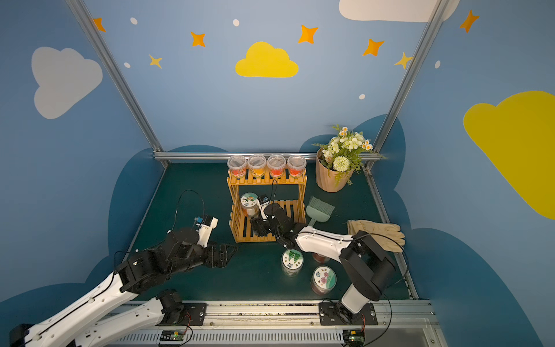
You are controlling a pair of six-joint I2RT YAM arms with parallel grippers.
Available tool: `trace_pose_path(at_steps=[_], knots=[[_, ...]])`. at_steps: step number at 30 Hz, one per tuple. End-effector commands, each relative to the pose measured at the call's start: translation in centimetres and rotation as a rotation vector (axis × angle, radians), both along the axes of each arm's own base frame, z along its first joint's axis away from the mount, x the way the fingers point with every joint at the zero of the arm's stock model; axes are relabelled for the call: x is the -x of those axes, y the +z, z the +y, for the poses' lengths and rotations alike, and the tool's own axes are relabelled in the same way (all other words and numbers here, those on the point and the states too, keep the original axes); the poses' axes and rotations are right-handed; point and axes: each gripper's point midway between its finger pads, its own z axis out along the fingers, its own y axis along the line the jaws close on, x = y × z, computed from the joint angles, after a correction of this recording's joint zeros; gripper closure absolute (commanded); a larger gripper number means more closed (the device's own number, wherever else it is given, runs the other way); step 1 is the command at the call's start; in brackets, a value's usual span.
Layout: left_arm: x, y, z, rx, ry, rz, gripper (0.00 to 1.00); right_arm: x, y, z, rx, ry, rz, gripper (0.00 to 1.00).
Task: Place the seed container on the shelf
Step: Place the seed jar on the shelf, then pick up the seed jar at the center of the board.
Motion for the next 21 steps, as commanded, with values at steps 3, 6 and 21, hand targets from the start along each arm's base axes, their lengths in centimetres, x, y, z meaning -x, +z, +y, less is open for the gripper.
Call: trace_pose_path(at_steps=[3, 6, 21], knots=[[0.9, 0.2, -1.6, 0.064, -0.091, 0.009, 0.00, 5.6, -0.4, -3.9, 0.152, 0.079, 0.014, 0.18], [1.4, 0.2, -2.5, 0.082, -0.134, 0.014, 0.00, 8.2, 0.5, -6.3, 0.138, 0.083, 0.027, 0.18], [2.4, -3.1, -9.6, 0.000, -0.275, -0.050, 0.00, 14.1, -2.6, -17.1, 0.061, -0.164, 0.253, 0.02]])
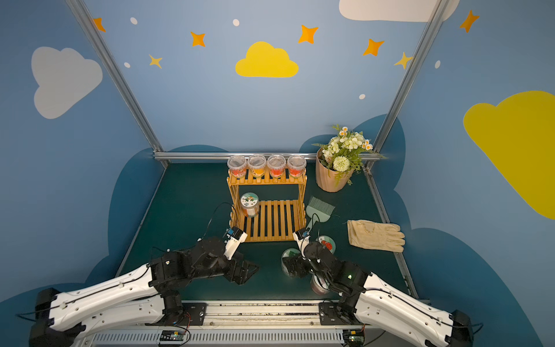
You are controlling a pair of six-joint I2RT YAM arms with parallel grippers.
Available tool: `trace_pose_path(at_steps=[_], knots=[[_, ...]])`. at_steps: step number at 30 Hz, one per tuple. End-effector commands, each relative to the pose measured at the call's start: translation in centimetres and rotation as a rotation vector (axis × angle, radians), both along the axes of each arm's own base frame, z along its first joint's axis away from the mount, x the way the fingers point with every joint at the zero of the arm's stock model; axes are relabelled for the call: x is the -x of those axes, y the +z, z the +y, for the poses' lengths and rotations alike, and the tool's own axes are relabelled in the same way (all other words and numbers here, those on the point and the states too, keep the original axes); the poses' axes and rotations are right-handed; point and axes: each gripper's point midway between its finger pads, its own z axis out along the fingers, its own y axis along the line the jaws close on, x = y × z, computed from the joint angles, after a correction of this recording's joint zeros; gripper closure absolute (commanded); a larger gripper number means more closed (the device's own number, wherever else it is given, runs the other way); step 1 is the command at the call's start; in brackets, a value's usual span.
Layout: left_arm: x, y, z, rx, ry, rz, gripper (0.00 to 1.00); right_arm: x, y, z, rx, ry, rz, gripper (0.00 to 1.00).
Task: Place the seed container on the shelf
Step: Pick up the seed jar at the center of the board.
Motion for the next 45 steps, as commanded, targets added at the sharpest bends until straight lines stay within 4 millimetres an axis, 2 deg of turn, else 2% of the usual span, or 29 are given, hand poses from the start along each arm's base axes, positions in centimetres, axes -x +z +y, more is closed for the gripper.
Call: trace_pose_path(at_steps=[1, 5, 13, 16, 21, 26, 30, 38, 45], knots=[[-1.3, 0.8, -1.5, 0.020, 0.020, -0.067, 0.00, 0.8, -1.5, -1.7, 0.024, -0.066, 0.071, 0.02], [-1.9, 0.8, -2.2, 0.018, 0.038, -0.076, 0.00, 1.2, -1.3, -1.1, 0.031, -0.032, 0.108, 0.02], [-2.6, 0.6, -3.5, 0.052, 0.068, -0.062, 0.00, 0.7, -3.2, -1.3, 0.156, -0.048, 0.152, 0.02], [-2.4, 0.1, -3.6, 0.048, 0.065, -0.034, 0.00, 0.6, -2.8, -0.5, 0.140, -0.008, 0.137, 0.02], [-2.3, 1.0, -4.2, 0.088, 0.054, -0.036, 0.00, 0.3, -2.4, -0.2, 0.117, -0.001, 0.109, 0.02], [-2.5, 0.3, -4.1, 0.055, 0.061, -0.030, 0.00, 0.6, -1.8, 1.3, 0.044, 0.071, 0.084, 0.02], [-2.5, -0.5, -4.3, 0.032, 0.056, -0.019, 0.00, 0.7, -2.1, 2.0, 0.020, 0.111, 0.061, 0.02], [-2.5, -1.3, -2.8, -0.031, 0.074, -0.035, 0.00, 2.5, -1.6, 6.1, -0.110, 0.339, 0.061, 0.03], [-1.8, -2.2, -0.4, -0.082, 0.049, -0.077, 0.00, 5.4, 0.2, 10.0, -0.247, 0.598, 0.094, 0.03]])
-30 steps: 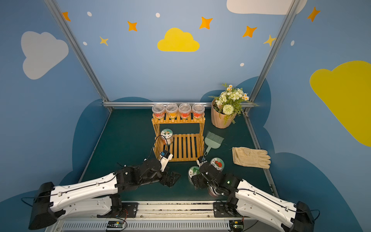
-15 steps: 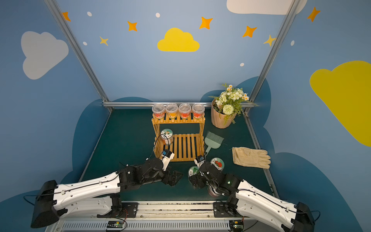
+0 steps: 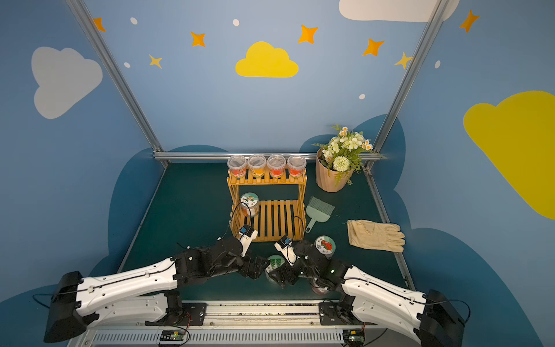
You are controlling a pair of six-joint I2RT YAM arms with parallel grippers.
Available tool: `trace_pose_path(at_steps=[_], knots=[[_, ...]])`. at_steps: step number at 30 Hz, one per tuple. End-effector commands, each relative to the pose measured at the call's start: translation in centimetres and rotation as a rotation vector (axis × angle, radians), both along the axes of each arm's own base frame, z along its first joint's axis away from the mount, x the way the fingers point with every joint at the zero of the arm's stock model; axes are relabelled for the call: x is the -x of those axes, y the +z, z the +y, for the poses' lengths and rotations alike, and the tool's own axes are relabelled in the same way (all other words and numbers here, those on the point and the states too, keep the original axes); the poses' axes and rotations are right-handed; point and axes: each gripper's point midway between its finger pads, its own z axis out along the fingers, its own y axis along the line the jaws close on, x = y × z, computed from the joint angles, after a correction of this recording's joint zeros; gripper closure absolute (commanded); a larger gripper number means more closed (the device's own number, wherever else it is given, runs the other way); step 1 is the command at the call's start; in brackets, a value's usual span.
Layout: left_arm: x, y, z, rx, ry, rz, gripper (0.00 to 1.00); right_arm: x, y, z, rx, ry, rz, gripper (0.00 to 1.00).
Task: Place the seed container on the shelf
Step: Pick up the seed jar at the center of the board.
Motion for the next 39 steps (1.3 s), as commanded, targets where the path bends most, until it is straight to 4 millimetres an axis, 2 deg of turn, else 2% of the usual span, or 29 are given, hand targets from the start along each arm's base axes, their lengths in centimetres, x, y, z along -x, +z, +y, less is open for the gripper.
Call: trace_pose_path(at_steps=[1, 3, 5, 8, 10, 14, 20, 23, 28, 35, 39], knots=[[0.6, -0.9, 1.4, -0.053, -0.048, -0.042, 0.01, 1.9, 2.6, 2.5, -0.135, 0.182, -0.017, 0.03], [0.9, -1.2, 1.5, -0.071, -0.090, -0.084, 0.03, 1.4, 1.5, 1.7, -0.074, 0.156, -0.044, 0.03], [1.7, -1.6, 1.1, -0.094, -0.178, -0.148, 0.02, 0.1, 0.3, -0.4, 0.029, 0.074, -0.103, 0.02], [2.4, -1.9, 0.1, -0.115, -0.294, -0.274, 0.02, -1.5, 0.0, -2.9, 0.068, -0.089, -0.151, 0.02], [2.7, -1.8, -0.7, -0.122, -0.373, -0.402, 0.02, -1.7, 0.5, -3.3, 0.028, -0.114, -0.179, 0.02], [3.9, -2.2, -2.4, -0.084, -0.555, -0.587, 0.01, -3.2, 0.5, -5.8, 0.070, -0.304, -0.155, 0.03], [4.3, -4.3, -3.4, -0.161, -0.640, -0.542, 0.00, -2.8, 0.2, -5.9, 0.015, -0.335, -0.111, 0.03], [3.2, -4.4, -3.5, -0.156, -0.546, -0.504, 0.00, -2.8, -0.3, -6.2, 0.047, -0.339, -0.106, 0.03], [2.6, -5.1, -3.7, -0.157, -0.510, -0.473, 0.00, -2.9, -0.5, -6.2, 0.061, -0.341, -0.105, 0.03], [2.7, -6.4, -4.3, -0.163, -0.532, -0.421, 0.00, -2.8, -0.3, -6.2, 0.022, -0.331, -0.123, 0.02], [2.6, -6.5, -4.8, -0.158, -0.535, -0.405, 0.02, -2.7, 0.1, -6.4, -0.006, -0.332, -0.142, 0.02]])
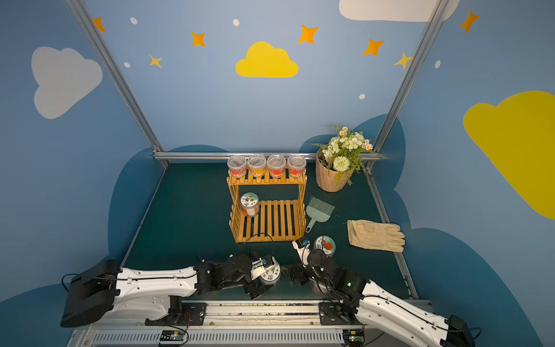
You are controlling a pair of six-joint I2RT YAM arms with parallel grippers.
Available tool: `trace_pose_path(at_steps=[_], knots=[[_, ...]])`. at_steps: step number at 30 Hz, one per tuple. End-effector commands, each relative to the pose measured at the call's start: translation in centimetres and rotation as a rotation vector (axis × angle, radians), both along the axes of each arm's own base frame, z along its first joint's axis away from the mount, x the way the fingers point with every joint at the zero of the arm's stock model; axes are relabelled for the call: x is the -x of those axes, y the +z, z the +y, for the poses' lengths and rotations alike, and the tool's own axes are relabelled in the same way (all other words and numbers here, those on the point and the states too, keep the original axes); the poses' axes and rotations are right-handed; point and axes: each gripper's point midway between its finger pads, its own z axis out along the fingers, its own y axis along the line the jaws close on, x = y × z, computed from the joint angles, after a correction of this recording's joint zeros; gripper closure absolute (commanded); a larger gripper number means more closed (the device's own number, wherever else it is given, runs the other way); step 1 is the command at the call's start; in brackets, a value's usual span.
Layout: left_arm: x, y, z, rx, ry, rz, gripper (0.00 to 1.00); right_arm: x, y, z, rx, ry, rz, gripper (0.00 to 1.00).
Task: Place the seed container on the shelf
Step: Pick up the seed jar at the center of the board.
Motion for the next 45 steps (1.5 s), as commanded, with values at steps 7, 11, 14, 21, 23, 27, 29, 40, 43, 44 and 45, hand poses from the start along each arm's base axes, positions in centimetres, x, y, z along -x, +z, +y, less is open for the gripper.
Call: trace_pose_path(at_steps=[7, 11, 14, 21, 23, 27, 29, 40, 43, 44, 45], knots=[[0.2, 3.1, -0.7, 0.104, -0.003, 0.055, 0.20, 0.5, 1.2, 0.1, -0.056, 0.048, -0.060, 0.02], [0.2, 5.8, 0.8, 0.174, 0.020, 0.058, 0.23, 0.9, 2.9, 1.0, -0.103, 0.117, -0.112, 0.03], [-0.3, 8.6, 2.6, 0.248, 0.067, 0.056, 0.24, 2.0, 4.7, 2.4, -0.154, 0.232, -0.172, 0.04], [-0.2, 12.9, 5.8, 0.329, 0.057, 0.043, 0.24, 4.1, 8.4, 5.2, -0.291, 0.472, -0.358, 0.16], [0.3, 13.6, 5.9, 0.345, 0.015, 0.026, 0.24, 4.7, 9.3, 5.8, -0.298, 0.535, -0.428, 0.19], [1.1, 14.4, 5.7, 0.334, -0.046, 0.020, 0.24, 6.0, 10.9, 7.2, -0.263, 0.689, -0.544, 0.12], [1.4, 14.6, 5.4, 0.323, -0.073, 0.033, 0.25, 6.4, 11.0, 7.9, -0.240, 0.762, -0.577, 0.08], [2.7, 16.2, 4.2, 0.366, -0.160, 0.079, 0.29, 5.7, 12.0, 11.2, -0.250, 0.805, -0.493, 0.07], [2.8, 16.0, 4.2, 0.347, -0.163, 0.085, 0.29, 6.4, 11.8, 11.9, -0.274, 0.852, -0.435, 0.09], [2.8, 15.9, 4.2, 0.339, -0.164, 0.084, 0.29, 6.6, 11.6, 12.0, -0.274, 0.862, -0.416, 0.09], [2.6, 15.8, 4.3, 0.329, -0.156, 0.082, 0.28, 6.6, 11.5, 12.2, -0.272, 0.864, -0.403, 0.08]])
